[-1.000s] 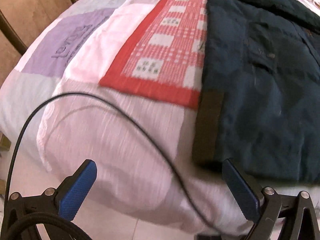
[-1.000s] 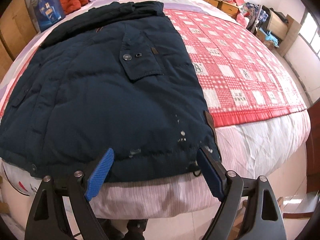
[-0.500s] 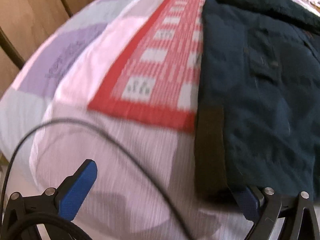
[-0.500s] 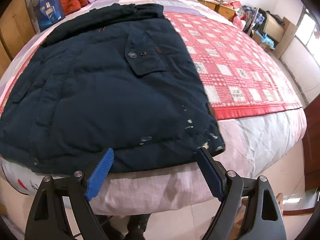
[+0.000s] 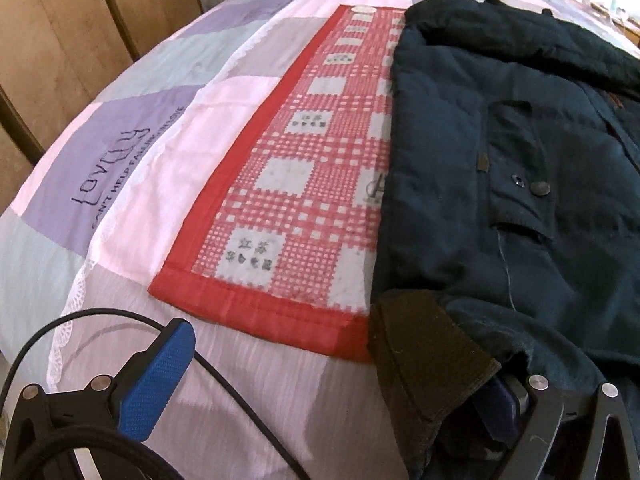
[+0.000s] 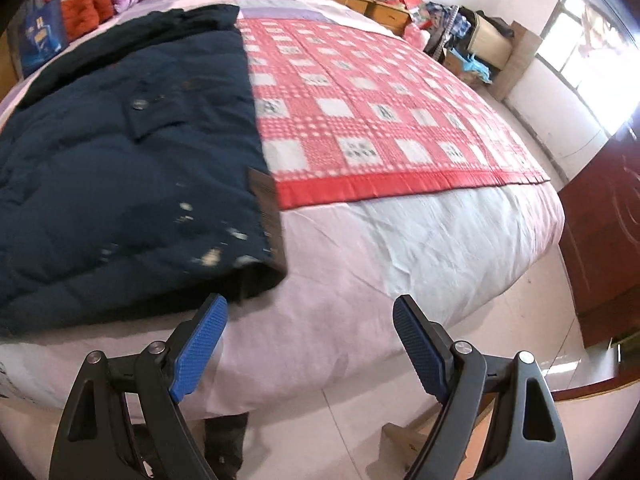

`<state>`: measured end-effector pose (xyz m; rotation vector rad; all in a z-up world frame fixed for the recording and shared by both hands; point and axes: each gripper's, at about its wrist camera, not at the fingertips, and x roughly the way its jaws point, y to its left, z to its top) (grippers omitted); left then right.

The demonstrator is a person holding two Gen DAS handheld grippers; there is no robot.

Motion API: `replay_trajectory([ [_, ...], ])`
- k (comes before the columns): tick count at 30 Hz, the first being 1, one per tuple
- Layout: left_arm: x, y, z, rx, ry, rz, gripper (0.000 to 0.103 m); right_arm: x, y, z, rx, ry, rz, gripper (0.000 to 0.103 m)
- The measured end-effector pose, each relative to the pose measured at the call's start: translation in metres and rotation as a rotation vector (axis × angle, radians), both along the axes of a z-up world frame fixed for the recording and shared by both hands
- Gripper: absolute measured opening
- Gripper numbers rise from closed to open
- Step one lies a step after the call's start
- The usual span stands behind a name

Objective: Fold large clothes
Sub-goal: 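Grasp the brown knit hem band with both grippers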

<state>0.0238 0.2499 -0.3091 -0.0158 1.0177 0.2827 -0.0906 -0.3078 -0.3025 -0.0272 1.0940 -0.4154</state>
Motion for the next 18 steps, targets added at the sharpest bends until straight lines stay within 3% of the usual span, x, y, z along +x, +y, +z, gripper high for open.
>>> replay_trajectory([
  [7, 0.003, 0.000, -0.001, 0.012, 0.011, 0.007, 0.103, 0.018, -0.008, -0.012, -0.064, -0.001, 0.055, 0.087],
  [12, 0.002, 0.000, -0.003, -0.022, 0.009, 0.024, 0.102, 0.027, -0.028, 0.001, 0.000, -0.110, -0.028, 0.087],
  [15, 0.002, -0.005, -0.010, -0.077, 0.019, 0.004, 0.098, 0.040, -0.009, -0.007, 0.026, -0.082, 0.073, 0.081],
  [18, 0.004, -0.012, -0.018, -0.083, 0.035, -0.035, 0.095, 0.056, 0.003, -0.016, 0.020, -0.053, 0.151, 0.077],
])
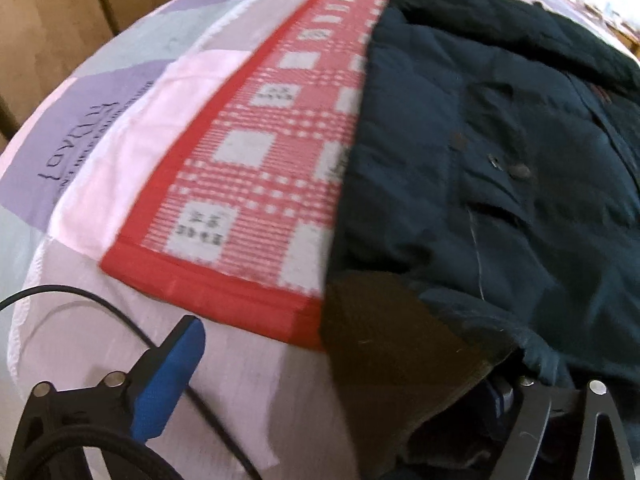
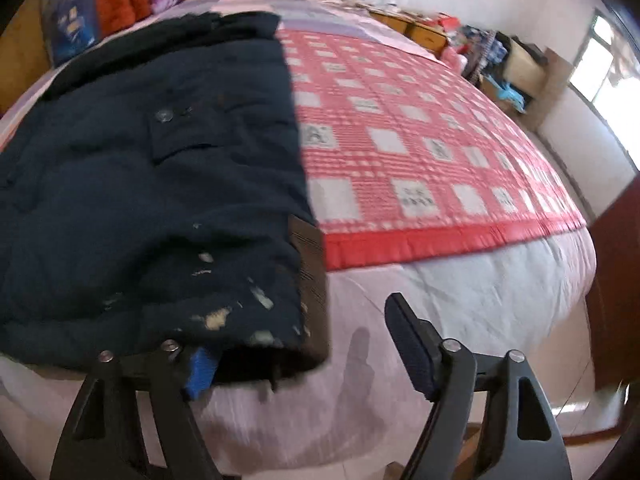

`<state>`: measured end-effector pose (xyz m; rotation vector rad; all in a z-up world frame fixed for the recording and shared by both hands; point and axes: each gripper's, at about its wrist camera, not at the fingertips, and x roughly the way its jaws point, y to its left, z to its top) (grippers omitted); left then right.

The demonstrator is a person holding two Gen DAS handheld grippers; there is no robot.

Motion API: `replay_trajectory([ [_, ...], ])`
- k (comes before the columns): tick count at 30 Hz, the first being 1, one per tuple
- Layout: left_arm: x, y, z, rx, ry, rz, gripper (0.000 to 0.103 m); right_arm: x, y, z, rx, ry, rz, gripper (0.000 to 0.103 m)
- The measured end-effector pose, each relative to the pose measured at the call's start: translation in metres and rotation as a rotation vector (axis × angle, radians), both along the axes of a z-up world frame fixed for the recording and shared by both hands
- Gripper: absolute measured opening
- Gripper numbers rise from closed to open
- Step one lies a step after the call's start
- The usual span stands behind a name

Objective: Fold large clothes
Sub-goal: 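Grasp the brown knit hem band with both grippers, then hold the hem band with both grippers and lift it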

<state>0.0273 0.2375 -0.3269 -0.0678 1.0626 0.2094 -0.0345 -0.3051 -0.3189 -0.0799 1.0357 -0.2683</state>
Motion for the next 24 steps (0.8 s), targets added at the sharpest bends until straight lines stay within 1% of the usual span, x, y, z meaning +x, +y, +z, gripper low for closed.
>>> replay_trajectory([
  [1, 0.000, -0.001, -0.001, 0.006, 0.001, -0.011, 0.094, 0.003, -0.003, 0.000, -0.012, -0.011, -0.007, 0.077],
  [2, -0.001, -0.001, -0.003, 0.014, 0.000, -0.020, 0.093, 0.005, -0.016, 0.003, -0.029, -0.039, -0.078, 0.073],
  [3, -0.001, 0.002, -0.004, 0.021, -0.001, -0.022, 0.093, 0.004, -0.032, 0.006, 0.009, -0.064, -0.150, 0.074],
  [4, -0.002, 0.006, -0.005, 0.020, -0.001, -0.017, 0.092, 0.003, -0.044, 0.007, 0.081, -0.087, -0.195, 0.074],
  [5, -0.003, 0.010, -0.006, 0.006, -0.005, -0.016, 0.092, 0.005, -0.046, 0.005, 0.099, -0.081, -0.215, 0.073],
  [6, -0.005, 0.015, -0.008, -0.005, -0.011, -0.015, 0.092, 0.008, -0.040, 0.004, 0.083, -0.068, -0.203, 0.066],
  [7, -0.005, 0.017, -0.009, -0.019, -0.015, -0.022, 0.092, 0.011, -0.032, 0.002, 0.066, -0.057, -0.167, 0.060],
  [8, -0.005, 0.017, -0.011, -0.043, -0.018, -0.039, 0.091, 0.016, -0.021, -0.001, 0.058, -0.039, -0.109, 0.051],
  [9, -0.006, 0.016, -0.012, -0.060, -0.023, -0.063, 0.089, 0.020, -0.016, -0.002, 0.060, -0.031, -0.086, 0.047],
  [10, -0.006, 0.011, -0.013, -0.062, -0.027, -0.107, 0.088, 0.021, -0.014, -0.004, 0.070, -0.028, -0.079, 0.045],
  [11, -0.006, 0.004, -0.014, -0.047, -0.036, -0.161, 0.085, 0.025, -0.016, -0.006, 0.087, -0.025, -0.085, 0.045],
  [13, -0.006, -0.007, -0.014, -0.032, -0.052, -0.244, 0.077, 0.032, -0.023, -0.010, 0.123, -0.024, -0.117, 0.045],
  [14, -0.005, -0.008, -0.015, -0.035, -0.052, -0.262, 0.075, 0.034, -0.025, -0.011, 0.126, -0.022, -0.121, 0.044],
  [15, -0.002, -0.009, -0.018, -0.047, -0.041, -0.278, 0.072, 0.036, -0.024, -0.012, 0.122, -0.017, -0.117, 0.038],
  [16, 0.000, -0.010, -0.021, -0.054, -0.027, -0.287, 0.065, 0.037, -0.022, -0.013, 0.127, -0.013, -0.108, 0.034],
  [17, 0.003, -0.010, -0.024, -0.061, -0.016, -0.293, 0.063, 0.037, -0.019, -0.015, 0.129, -0.009, -0.100, 0.030],
  [19, 0.007, -0.011, -0.028, -0.055, -0.008, -0.295, 0.062, 0.036, -0.014, -0.015, 0.111, -0.004, -0.098, 0.030],
  [20, 0.009, -0.010, -0.028, -0.058, -0.012, -0.289, 0.061, 0.035, -0.015, -0.016, 0.120, -0.003, -0.109, 0.030],
  [21, 0.011, -0.007, -0.027, -0.057, -0.014, -0.274, 0.058, 0.036, -0.018, -0.017, 0.134, -0.002, -0.123, 0.027],
  [22, 0.013, -0.003, -0.027, -0.064, -0.017, -0.254, 0.051, 0.037, -0.021, -0.017, 0.138, -0.008, -0.135, 0.021],
  [23, 0.013, 0.002, -0.027, -0.074, -0.021, -0.247, 0.047, 0.035, -0.025, -0.016, 0.141, -0.013, -0.158, 0.020],
  [24, 0.012, 0.007, -0.027, -0.066, -0.021, -0.238, 0.037, 0.034, -0.033, -0.015, 0.178, -0.027, -0.183, 0.019],
])
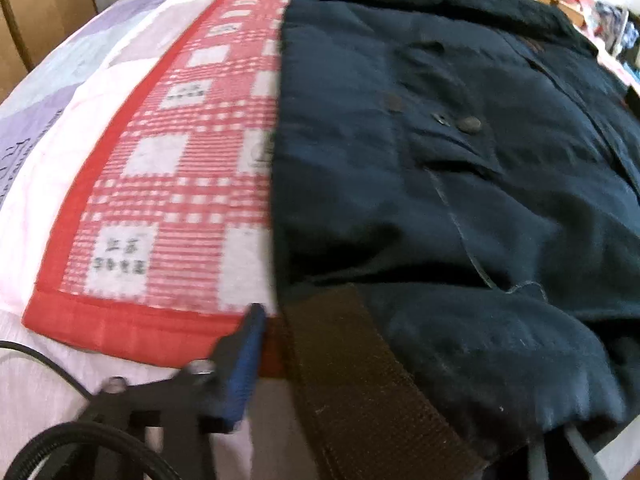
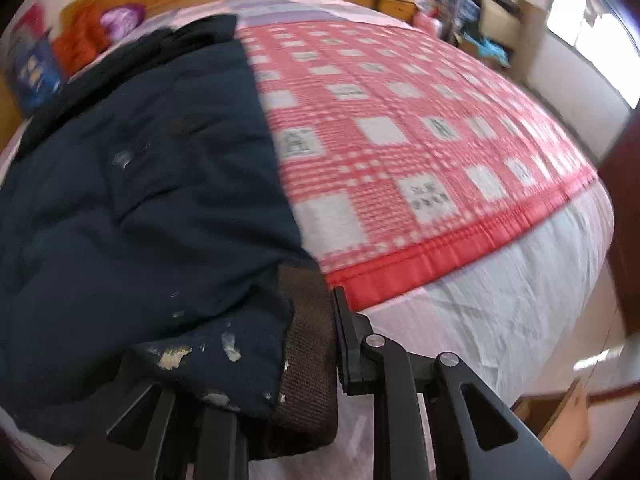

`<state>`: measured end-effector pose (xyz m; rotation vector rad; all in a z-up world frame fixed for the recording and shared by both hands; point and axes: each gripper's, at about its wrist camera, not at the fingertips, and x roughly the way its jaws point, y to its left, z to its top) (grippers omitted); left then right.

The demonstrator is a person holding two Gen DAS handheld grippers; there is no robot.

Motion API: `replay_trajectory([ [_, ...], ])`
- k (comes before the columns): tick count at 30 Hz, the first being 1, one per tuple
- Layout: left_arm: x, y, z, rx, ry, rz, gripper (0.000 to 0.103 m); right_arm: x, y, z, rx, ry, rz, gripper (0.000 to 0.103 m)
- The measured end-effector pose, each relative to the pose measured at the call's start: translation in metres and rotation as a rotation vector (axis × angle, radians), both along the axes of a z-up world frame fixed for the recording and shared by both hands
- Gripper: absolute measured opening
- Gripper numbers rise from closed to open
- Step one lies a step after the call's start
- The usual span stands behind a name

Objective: Fold large clothes
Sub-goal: 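Hold the hem band with both grippers and lift it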

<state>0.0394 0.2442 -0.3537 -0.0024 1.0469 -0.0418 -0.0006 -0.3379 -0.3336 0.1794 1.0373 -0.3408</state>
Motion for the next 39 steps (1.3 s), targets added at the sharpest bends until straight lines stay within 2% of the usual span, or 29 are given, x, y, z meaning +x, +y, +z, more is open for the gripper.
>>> replay_trajectory([
  [1, -0.001, 0.007, 0.000, 0.004, 0.009, 0.020, 0.031, -0.002, -0.004, 0.002, 0.015, -0.012, -0.014, 0.018],
  [2, -0.004, 0.016, 0.001, -0.042, 0.011, 0.027, 0.030, -0.004, -0.006, 0.004, 0.019, -0.019, -0.025, 0.018],
  [3, -0.005, 0.020, 0.001, -0.055, 0.024, 0.038, 0.028, -0.003, -0.003, 0.005, 0.013, -0.016, -0.024, 0.017],
  [4, -0.005, 0.018, 0.001, -0.062, 0.033, 0.035, 0.019, -0.003, 0.000, 0.005, 0.008, -0.009, -0.017, 0.017],
  [6, -0.001, 0.009, 0.006, -0.039, 0.040, 0.008, 0.015, -0.002, 0.001, 0.007, 0.010, -0.008, -0.020, 0.017],
  [10, -0.008, 0.011, 0.018, -0.034, 0.012, 0.020, 0.015, -0.007, 0.000, 0.024, -0.001, -0.040, -0.010, 0.016],
  [13, -0.018, 0.014, 0.019, -0.052, 0.028, 0.040, 0.015, -0.011, 0.001, 0.033, 0.002, -0.041, 0.001, 0.016],
  [17, -0.021, 0.010, 0.042, -0.047, -0.016, 0.015, 0.015, -0.011, 0.002, 0.052, -0.002, -0.068, 0.016, 0.016],
  [25, -0.037, 0.013, 0.065, -0.033, -0.012, -0.032, 0.014, -0.022, 0.005, 0.079, -0.004, -0.083, 0.063, 0.015],
  [31, -0.058, 0.009, 0.061, -0.048, 0.055, -0.039, 0.014, -0.044, 0.001, 0.087, -0.007, -0.042, 0.075, 0.015],
  [39, -0.110, 0.003, 0.063, -0.072, 0.198, -0.050, 0.014, -0.101, 0.000, 0.102, -0.008, 0.081, 0.101, 0.015],
])
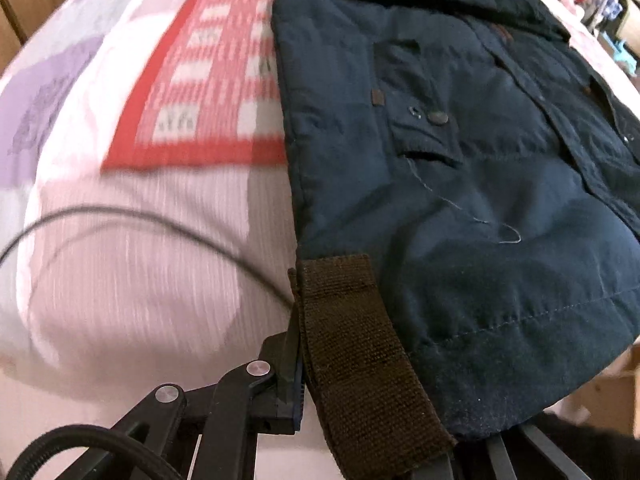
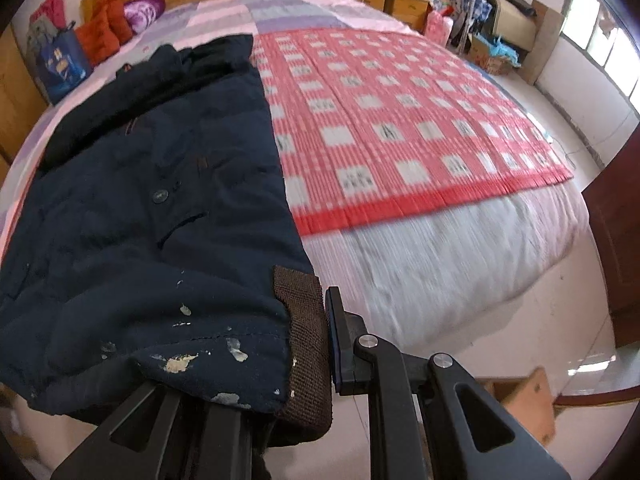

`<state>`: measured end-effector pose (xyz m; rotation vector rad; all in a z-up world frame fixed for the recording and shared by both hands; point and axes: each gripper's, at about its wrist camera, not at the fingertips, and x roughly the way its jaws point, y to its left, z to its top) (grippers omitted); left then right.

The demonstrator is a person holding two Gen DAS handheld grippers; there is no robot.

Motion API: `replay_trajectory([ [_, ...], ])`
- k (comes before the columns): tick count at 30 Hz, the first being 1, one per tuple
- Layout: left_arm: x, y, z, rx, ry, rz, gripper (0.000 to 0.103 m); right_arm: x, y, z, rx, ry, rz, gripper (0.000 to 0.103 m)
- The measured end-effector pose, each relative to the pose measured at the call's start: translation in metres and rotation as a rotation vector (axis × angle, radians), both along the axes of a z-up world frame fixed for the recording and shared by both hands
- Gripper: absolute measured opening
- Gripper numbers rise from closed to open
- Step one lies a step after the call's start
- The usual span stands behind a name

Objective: Fold large clothes
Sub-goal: 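Hold the hem band with both grippers and lift it, then fold the held hem up toward the collar with both grippers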

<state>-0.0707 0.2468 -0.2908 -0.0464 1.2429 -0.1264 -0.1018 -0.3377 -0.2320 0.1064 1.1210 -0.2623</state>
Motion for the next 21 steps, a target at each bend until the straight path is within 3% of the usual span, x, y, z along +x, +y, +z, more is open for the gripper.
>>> replay_trajectory([
  [6, -0.037, -0.003, 0.013, -0.021, 0.147, -0.013, 0.014, -0.045, 0.001, 0.029, -0.006, 0.125, -0.004, 0.015],
  [10, -0.022, -0.004, 0.035, -0.006, 0.162, -0.049, 0.014, -0.044, 0.005, 0.061, -0.029, 0.135, 0.027, 0.015],
  [16, 0.062, 0.013, 0.085, -0.011, 0.064, -0.047, 0.015, 0.016, 0.009, 0.119, -0.035, 0.002, 0.095, 0.014],
  [21, 0.168, 0.011, 0.124, -0.004, -0.042, -0.028, 0.015, 0.117, 0.005, 0.145, 0.008, -0.161, 0.173, 0.014],
])
